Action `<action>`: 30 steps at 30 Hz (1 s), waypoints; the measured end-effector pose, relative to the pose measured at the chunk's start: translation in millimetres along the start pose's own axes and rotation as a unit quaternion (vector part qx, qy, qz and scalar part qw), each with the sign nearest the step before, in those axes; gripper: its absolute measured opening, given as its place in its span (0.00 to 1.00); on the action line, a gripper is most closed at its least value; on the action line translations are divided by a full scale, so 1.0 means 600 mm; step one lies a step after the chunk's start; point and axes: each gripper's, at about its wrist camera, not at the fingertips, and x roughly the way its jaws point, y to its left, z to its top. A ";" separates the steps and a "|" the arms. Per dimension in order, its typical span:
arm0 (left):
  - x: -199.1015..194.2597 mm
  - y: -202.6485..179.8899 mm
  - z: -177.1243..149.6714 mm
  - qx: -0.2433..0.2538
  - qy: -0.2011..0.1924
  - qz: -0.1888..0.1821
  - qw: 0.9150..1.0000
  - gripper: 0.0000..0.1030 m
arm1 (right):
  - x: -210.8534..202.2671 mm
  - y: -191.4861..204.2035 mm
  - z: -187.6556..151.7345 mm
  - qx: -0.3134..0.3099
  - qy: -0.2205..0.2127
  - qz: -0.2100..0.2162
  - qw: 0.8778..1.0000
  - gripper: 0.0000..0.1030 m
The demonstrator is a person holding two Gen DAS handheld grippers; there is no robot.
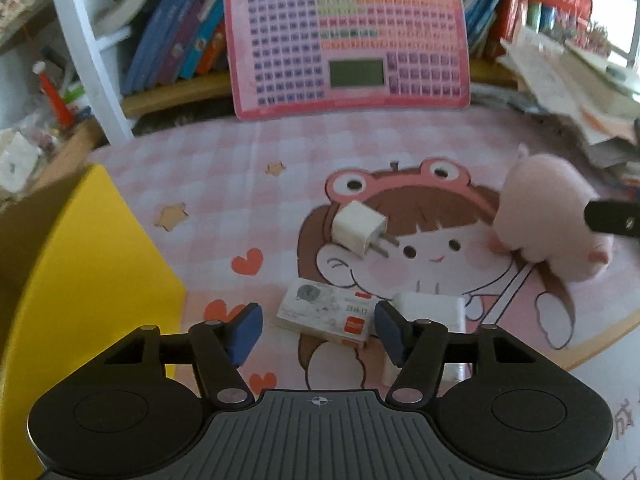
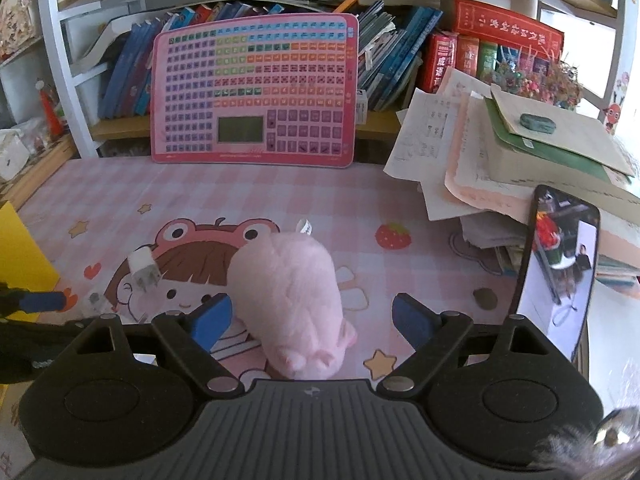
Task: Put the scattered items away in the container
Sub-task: 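Grasp the white card pack with the left gripper while the right gripper grasps the pink pig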
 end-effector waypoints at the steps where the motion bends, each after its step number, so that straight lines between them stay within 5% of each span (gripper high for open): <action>1: 0.005 0.000 0.000 0.001 0.004 -0.002 1.000 0.60 | 0.004 0.000 0.002 -0.001 0.001 0.002 1.000 0.85; 18: 0.030 0.011 -0.002 -0.025 -0.019 -0.042 0.999 0.58 | 0.070 0.011 0.020 -0.038 0.016 0.013 0.999 0.85; 22: 0.027 0.011 -0.004 -0.018 -0.020 -0.038 0.999 0.57 | 0.077 0.016 0.020 -0.049 0.019 0.031 0.998 0.58; 30: -0.025 0.020 -0.006 -0.029 -0.046 -0.038 0.998 0.57 | 0.051 0.023 0.009 -0.050 0.022 0.037 0.998 0.49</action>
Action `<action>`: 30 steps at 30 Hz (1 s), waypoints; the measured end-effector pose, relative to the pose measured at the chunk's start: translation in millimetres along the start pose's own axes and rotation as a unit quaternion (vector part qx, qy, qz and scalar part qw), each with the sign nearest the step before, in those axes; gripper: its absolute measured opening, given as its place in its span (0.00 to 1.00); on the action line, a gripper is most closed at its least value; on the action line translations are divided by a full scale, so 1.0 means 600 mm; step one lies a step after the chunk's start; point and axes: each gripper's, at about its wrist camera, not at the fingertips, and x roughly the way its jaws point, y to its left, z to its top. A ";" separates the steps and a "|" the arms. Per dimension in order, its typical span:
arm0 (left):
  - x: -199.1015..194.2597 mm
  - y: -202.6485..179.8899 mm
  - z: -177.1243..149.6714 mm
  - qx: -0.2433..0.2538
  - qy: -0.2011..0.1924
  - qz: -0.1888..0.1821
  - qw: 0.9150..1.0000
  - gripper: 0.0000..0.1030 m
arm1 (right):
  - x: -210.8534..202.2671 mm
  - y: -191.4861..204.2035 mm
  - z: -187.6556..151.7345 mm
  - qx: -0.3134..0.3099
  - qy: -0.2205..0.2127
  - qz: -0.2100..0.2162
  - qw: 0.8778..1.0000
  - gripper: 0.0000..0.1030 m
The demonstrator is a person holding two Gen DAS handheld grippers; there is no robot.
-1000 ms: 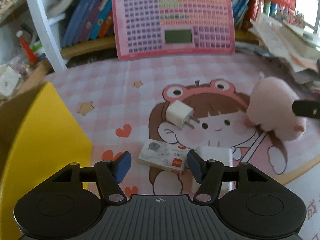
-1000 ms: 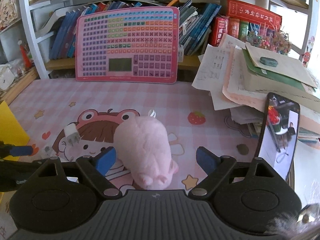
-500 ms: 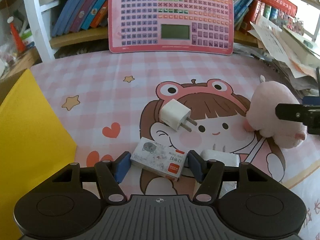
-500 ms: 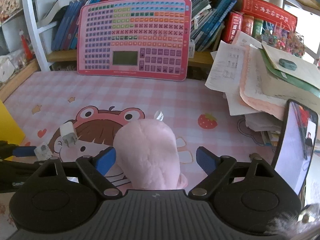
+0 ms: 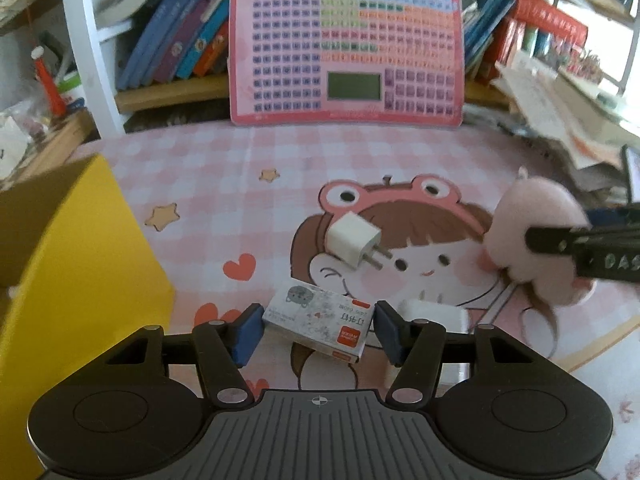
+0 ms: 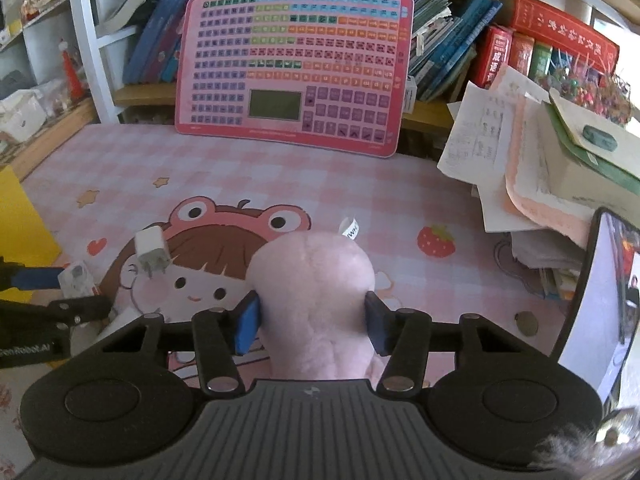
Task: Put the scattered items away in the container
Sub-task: 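Grasp the white card pack with the left gripper while the right gripper grasps the pink pig, then lift and carry the card pack and pink pig toward the yellow box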
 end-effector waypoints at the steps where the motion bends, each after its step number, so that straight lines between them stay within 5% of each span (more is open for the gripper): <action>1: -0.008 0.000 0.000 0.002 -0.001 -0.001 1.000 0.57 | -0.005 0.001 -0.003 -0.002 0.000 0.001 1.000 0.48; 19: -0.148 -0.002 -0.040 -0.005 -0.018 -0.062 0.998 0.57 | -0.119 0.026 -0.082 0.046 0.016 0.031 0.998 0.45; 30: -0.225 0.022 -0.081 0.021 -0.036 -0.113 0.993 0.57 | -0.190 0.083 -0.138 0.077 0.030 0.011 0.997 0.45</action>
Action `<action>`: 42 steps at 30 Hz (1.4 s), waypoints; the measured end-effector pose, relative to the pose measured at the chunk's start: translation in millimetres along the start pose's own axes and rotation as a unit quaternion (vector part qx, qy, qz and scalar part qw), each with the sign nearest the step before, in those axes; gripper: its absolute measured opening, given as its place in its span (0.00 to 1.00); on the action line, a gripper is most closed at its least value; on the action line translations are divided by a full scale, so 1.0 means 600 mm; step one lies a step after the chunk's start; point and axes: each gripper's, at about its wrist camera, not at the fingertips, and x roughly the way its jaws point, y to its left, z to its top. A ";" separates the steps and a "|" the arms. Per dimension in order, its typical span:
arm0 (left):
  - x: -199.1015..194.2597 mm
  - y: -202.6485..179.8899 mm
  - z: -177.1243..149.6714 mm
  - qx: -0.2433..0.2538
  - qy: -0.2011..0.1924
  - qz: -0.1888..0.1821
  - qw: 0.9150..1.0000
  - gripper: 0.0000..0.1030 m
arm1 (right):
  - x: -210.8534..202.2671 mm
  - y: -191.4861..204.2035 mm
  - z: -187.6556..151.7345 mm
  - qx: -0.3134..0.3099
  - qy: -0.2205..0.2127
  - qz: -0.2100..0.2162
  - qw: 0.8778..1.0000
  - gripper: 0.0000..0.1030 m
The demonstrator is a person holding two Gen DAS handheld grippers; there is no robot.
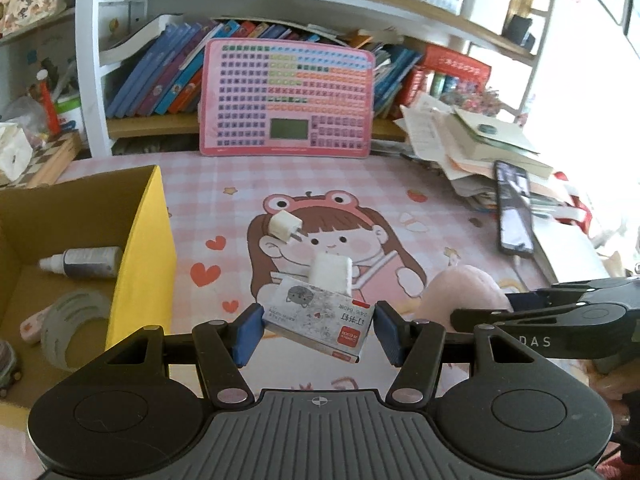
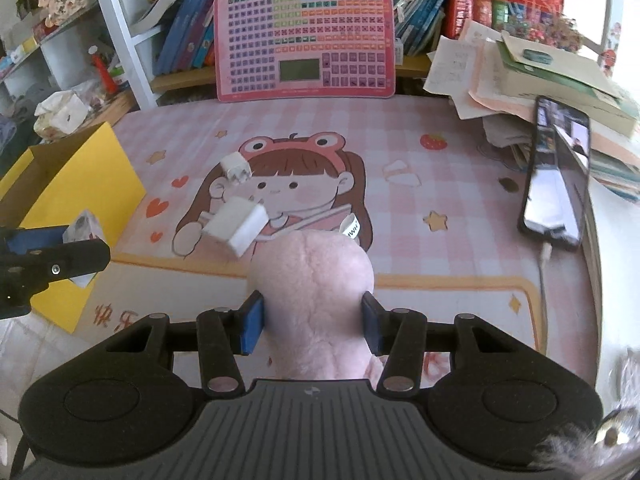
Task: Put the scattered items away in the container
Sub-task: 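Lift and carry the card pack and pink pig toward the yellow box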
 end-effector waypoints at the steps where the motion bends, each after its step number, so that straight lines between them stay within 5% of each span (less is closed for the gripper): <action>1: -0.008 0.003 -0.005 0.001 0.000 -0.005 1.000 0.57 | -0.008 0.006 -0.006 0.004 0.000 -0.003 1.000 0.45; 17: -0.142 0.079 -0.095 0.023 -0.003 -0.063 0.998 0.57 | -0.102 0.153 -0.106 0.020 0.006 -0.034 0.999 0.45; 42: -0.307 0.242 -0.221 0.003 0.002 -0.015 1.000 0.57 | -0.164 0.364 -0.213 -0.018 0.008 -0.002 1.000 0.45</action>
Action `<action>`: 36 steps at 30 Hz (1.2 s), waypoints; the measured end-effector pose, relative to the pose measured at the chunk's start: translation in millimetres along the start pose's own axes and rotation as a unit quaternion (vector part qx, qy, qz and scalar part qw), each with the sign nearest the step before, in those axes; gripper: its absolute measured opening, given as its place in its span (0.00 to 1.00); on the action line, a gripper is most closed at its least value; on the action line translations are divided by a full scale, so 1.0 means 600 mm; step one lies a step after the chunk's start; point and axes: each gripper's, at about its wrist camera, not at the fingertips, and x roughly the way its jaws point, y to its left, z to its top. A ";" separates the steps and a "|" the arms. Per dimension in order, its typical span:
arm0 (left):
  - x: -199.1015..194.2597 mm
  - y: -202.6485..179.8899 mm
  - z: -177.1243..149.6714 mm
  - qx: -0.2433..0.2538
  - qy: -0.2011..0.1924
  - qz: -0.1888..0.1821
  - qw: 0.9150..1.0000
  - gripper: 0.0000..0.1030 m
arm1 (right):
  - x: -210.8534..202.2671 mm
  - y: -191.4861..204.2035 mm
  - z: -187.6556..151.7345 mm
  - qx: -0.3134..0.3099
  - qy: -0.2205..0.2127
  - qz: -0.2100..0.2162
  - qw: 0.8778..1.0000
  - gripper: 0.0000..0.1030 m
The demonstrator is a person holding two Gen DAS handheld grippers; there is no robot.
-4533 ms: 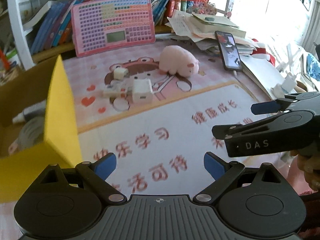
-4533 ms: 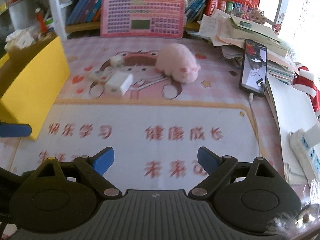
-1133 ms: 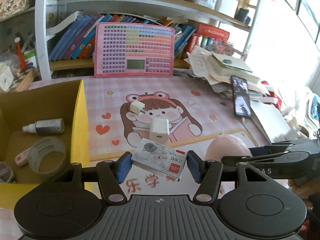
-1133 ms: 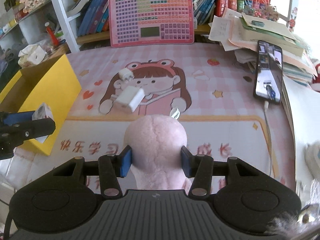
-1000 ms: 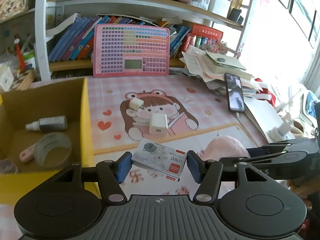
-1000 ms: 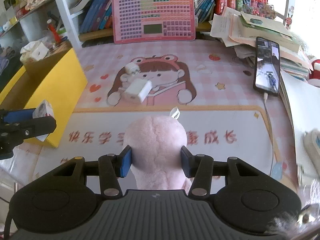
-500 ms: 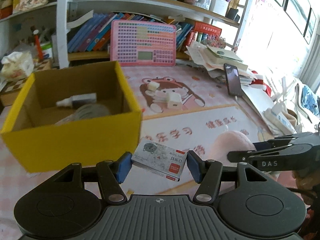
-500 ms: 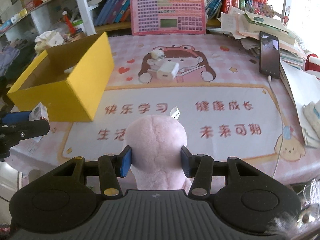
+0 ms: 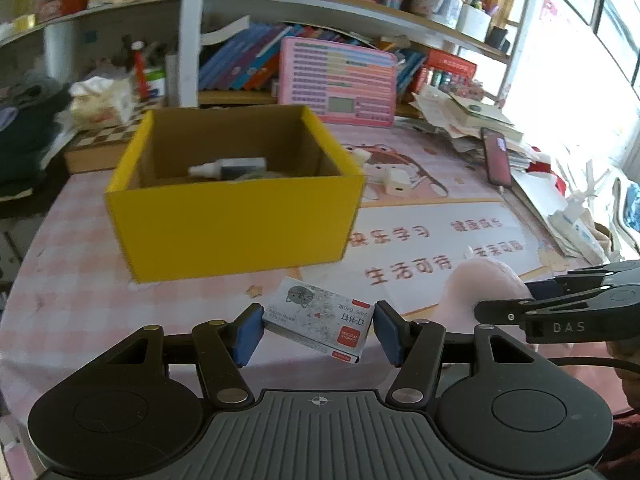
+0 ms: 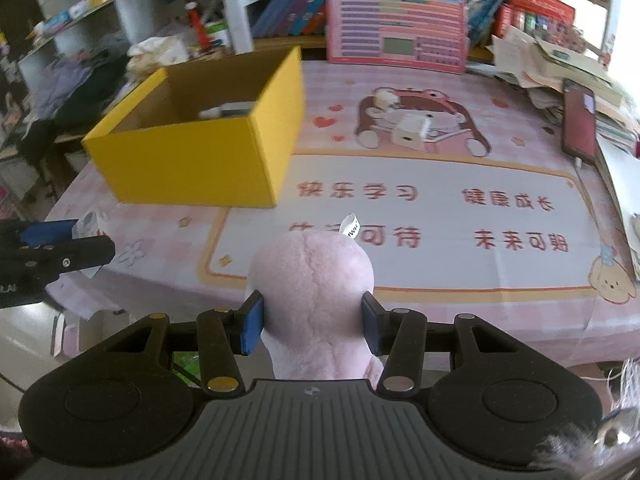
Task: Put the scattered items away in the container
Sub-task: 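Lift and carry the card pack and pink pig toward the yellow box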
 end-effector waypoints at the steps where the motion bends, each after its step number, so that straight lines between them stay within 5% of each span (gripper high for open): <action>1: -0.004 0.005 -0.004 -0.002 -0.001 0.003 1.000 0.57 | 0.000 0.008 -0.002 -0.005 0.000 0.003 1.000 0.45; 36: -0.062 0.092 -0.037 -0.060 -0.031 0.069 0.995 0.57 | 0.019 0.144 0.019 -0.110 -0.012 0.075 0.991 0.45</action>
